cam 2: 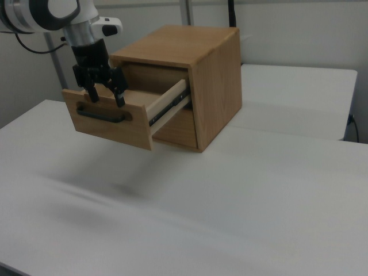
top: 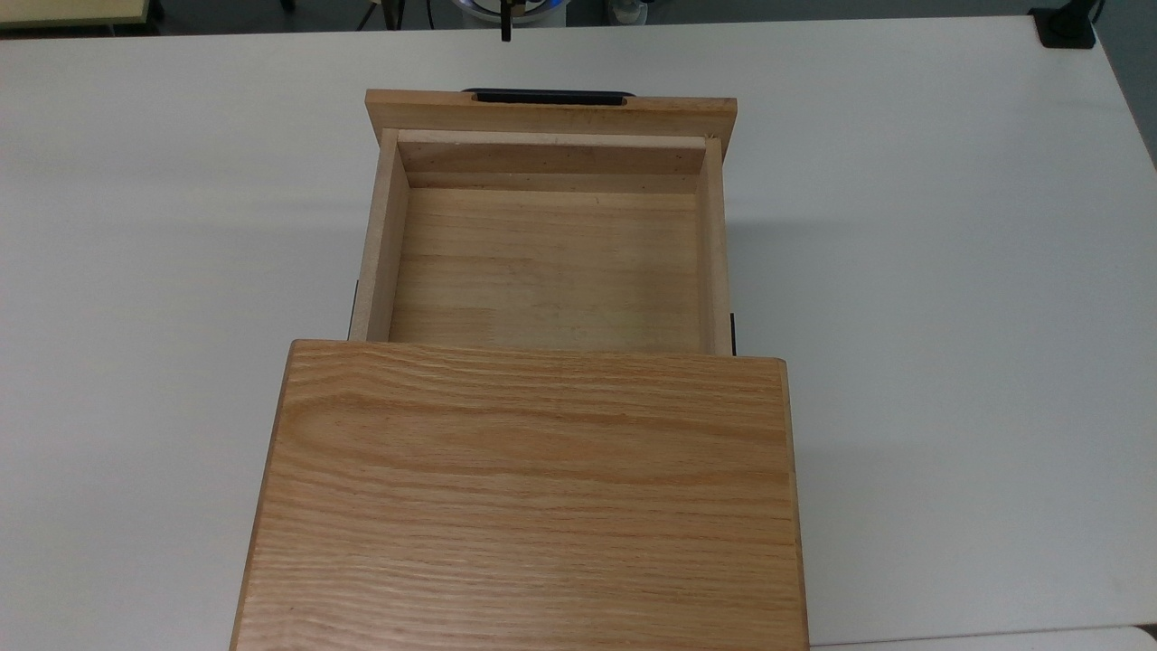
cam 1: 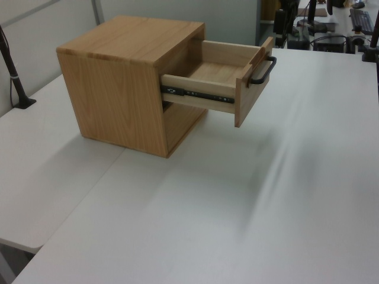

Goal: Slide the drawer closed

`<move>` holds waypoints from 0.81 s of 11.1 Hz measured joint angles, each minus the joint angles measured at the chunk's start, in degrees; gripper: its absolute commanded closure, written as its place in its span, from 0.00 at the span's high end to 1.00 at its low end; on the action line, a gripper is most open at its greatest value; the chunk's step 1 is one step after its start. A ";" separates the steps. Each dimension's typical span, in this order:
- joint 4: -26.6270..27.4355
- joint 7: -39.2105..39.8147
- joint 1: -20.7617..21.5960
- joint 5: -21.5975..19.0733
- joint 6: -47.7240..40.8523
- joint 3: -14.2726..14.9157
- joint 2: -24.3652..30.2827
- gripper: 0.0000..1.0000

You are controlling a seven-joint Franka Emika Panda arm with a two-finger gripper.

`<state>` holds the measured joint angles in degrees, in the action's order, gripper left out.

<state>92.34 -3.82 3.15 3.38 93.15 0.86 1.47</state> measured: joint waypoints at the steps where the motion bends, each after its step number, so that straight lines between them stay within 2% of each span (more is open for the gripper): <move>1: 0.00 4.02 0.00 0.00 -0.24 0.10 0.00 1.00; 3: 0.02 13.93 0.00 0.00 -3.06 0.23 0.01 1.00; 5: 0.25 16.91 0.32 0.00 -4.41 0.12 -0.01 0.94; 6: 0.84 16.99 0.46 0.00 -4.44 -0.42 -0.02 0.88; 7: 1.79 16.91 0.64 0.00 -4.44 -1.23 -0.01 0.86; 8: 2.76 16.71 0.84 0.00 -4.15 -1.79 0.02 0.71; 9: 3.68 16.40 0.88 0.00 -3.29 -2.11 0.03 0.48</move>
<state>96.02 12.58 4.03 3.38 89.86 -1.25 1.49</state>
